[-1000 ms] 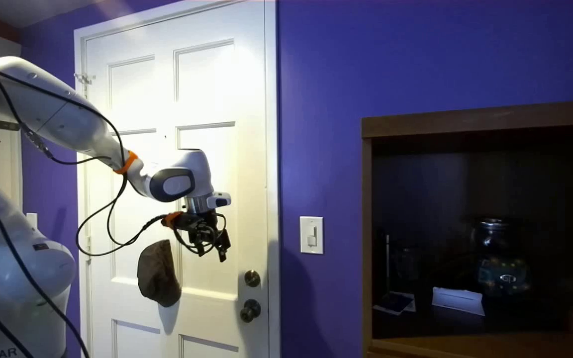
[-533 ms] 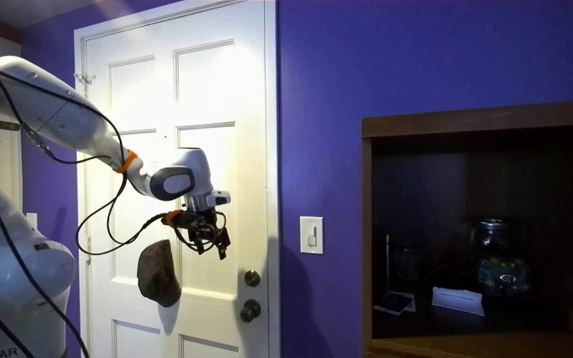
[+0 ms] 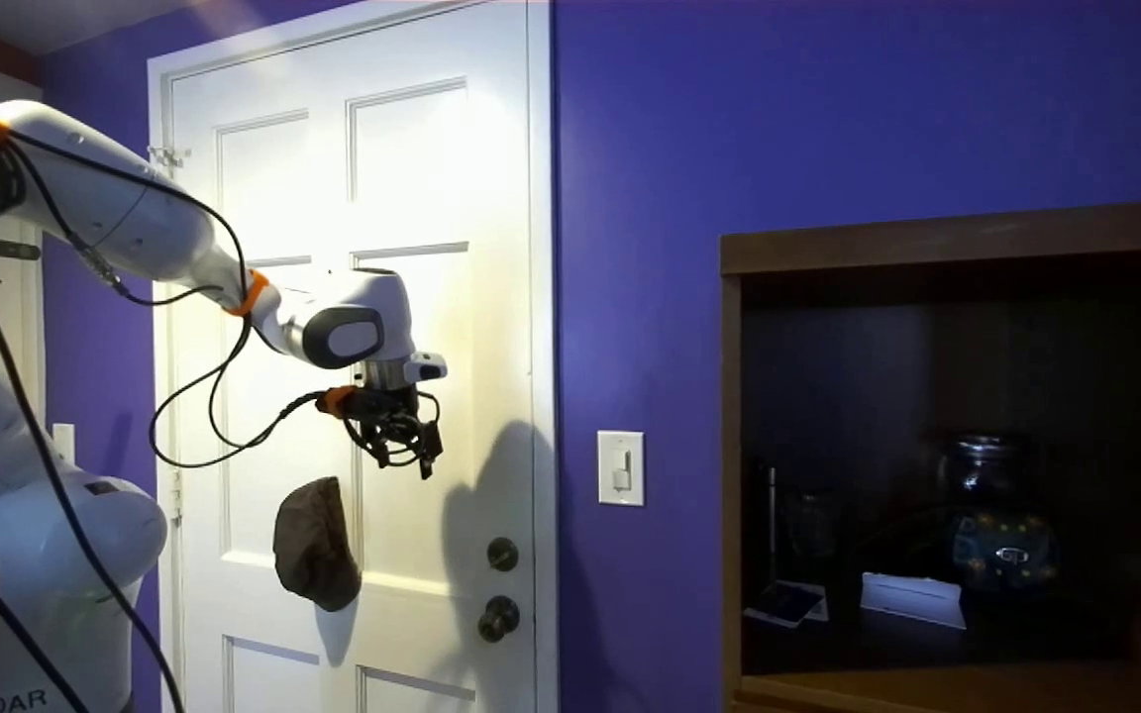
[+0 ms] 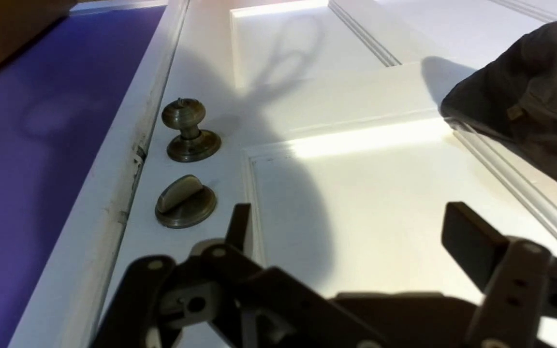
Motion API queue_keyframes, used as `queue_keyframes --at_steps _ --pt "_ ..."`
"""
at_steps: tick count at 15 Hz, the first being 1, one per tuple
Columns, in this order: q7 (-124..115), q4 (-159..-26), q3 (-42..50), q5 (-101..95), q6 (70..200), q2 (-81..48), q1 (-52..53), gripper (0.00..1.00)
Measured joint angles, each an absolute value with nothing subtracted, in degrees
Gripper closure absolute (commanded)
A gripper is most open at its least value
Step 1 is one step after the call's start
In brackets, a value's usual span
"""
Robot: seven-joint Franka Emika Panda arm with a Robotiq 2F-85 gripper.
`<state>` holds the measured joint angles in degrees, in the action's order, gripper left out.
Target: Remove the hat from the door and put it on top of the cabinet on the right
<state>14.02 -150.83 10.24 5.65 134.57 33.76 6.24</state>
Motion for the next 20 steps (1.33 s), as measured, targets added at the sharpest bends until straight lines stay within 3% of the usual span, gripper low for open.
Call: queue_keyframes --at_steps 9,20 --pt "14.41 -151.21 9.73 5.85 134.60 33.78 5.89 0.00" --pt "12.88 -152.26 1.28 21.92 132.86 33.53 18.74 0.00"
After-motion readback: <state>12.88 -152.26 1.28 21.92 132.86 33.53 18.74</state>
